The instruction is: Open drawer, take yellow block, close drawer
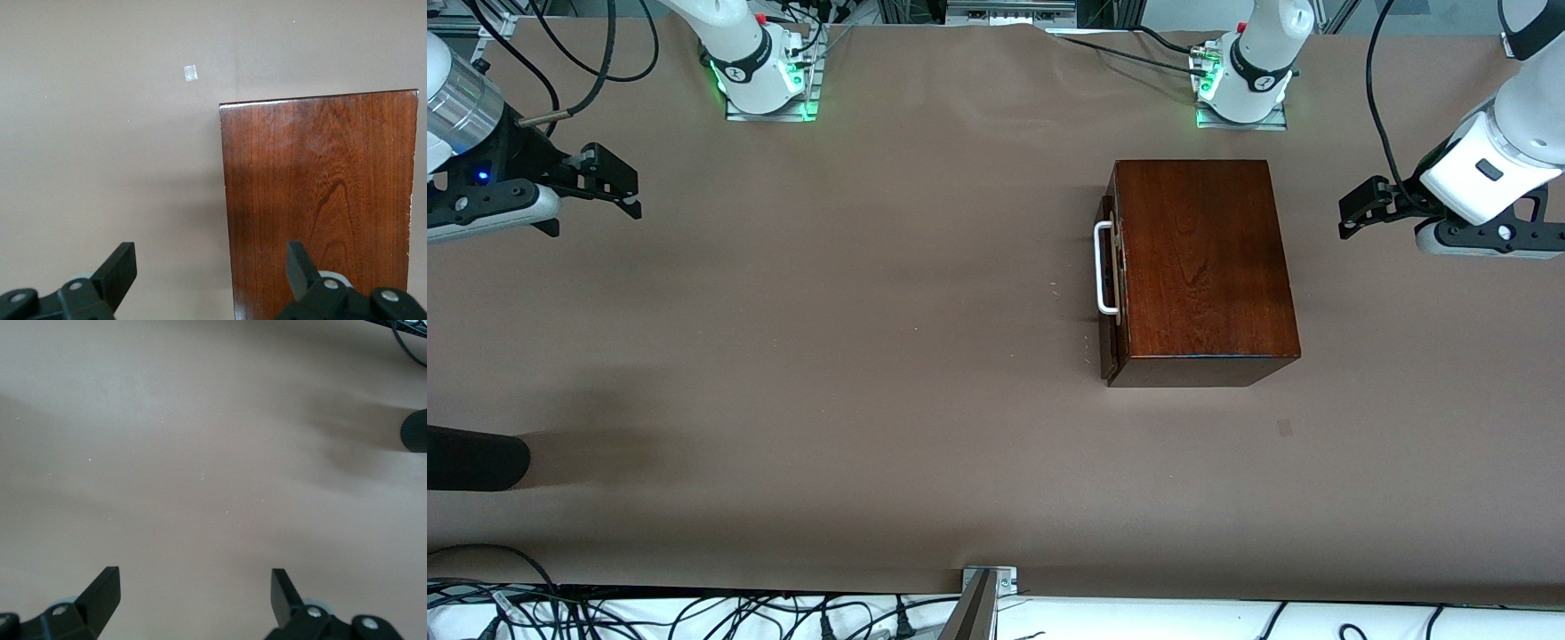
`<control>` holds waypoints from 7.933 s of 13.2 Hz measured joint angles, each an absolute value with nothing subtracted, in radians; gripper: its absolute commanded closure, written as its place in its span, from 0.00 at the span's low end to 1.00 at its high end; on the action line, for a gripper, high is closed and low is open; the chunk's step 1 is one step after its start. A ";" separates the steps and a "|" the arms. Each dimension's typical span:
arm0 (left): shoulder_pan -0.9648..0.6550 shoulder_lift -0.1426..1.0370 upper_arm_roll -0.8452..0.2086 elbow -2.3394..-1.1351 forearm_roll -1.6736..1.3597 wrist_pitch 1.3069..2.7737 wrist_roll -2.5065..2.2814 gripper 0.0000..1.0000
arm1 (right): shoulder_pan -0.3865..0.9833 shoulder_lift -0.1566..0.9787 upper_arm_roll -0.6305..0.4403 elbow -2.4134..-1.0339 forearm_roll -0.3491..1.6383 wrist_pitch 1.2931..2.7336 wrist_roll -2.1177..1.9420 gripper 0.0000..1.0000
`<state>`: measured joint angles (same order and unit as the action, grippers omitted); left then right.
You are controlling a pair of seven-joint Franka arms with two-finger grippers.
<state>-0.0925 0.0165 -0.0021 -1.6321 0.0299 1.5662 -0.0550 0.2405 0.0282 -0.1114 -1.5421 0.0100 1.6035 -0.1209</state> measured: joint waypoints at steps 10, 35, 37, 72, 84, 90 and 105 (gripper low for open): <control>-0.093 0.018 -0.004 -1.630 0.030 1.527 -0.056 0.00 | 0.240 0.028 -0.111 -1.542 0.010 1.603 -0.121 0.00; -0.397 0.410 -0.310 -1.598 0.162 1.768 -0.707 0.00 | 0.240 0.028 -0.111 -1.542 0.010 1.603 -0.121 0.00; -0.426 0.436 -0.311 -1.602 0.195 1.769 -0.767 0.00 | 0.240 0.028 -0.111 -1.542 0.010 1.603 -0.121 0.00; -0.581 0.626 -0.311 -1.561 0.304 2.025 -0.966 0.00 | 0.240 0.028 -0.111 -1.542 0.010 1.550 -0.121 0.00; -0.601 0.636 -0.319 -1.445 0.252 1.986 -0.968 0.00 | 0.239 0.029 -0.123 -1.542 0.010 1.546 -0.121 0.00; -0.533 0.460 -0.313 -1.330 0.252 1.656 -0.760 0.00 | 0.239 0.030 -0.122 -1.542 0.010 1.546 -0.122 0.00; -0.084 0.019 -0.024 -1.618 -0.003 1.684 -0.010 0.00 | 0.537 0.159 0.005 -1.543 0.053 1.547 -0.269 0.00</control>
<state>-0.0840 0.0194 -0.0237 -1.6177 -0.0027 1.6840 -0.0097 0.5366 0.1587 0.0046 -1.5431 0.0526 1.5467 -0.2689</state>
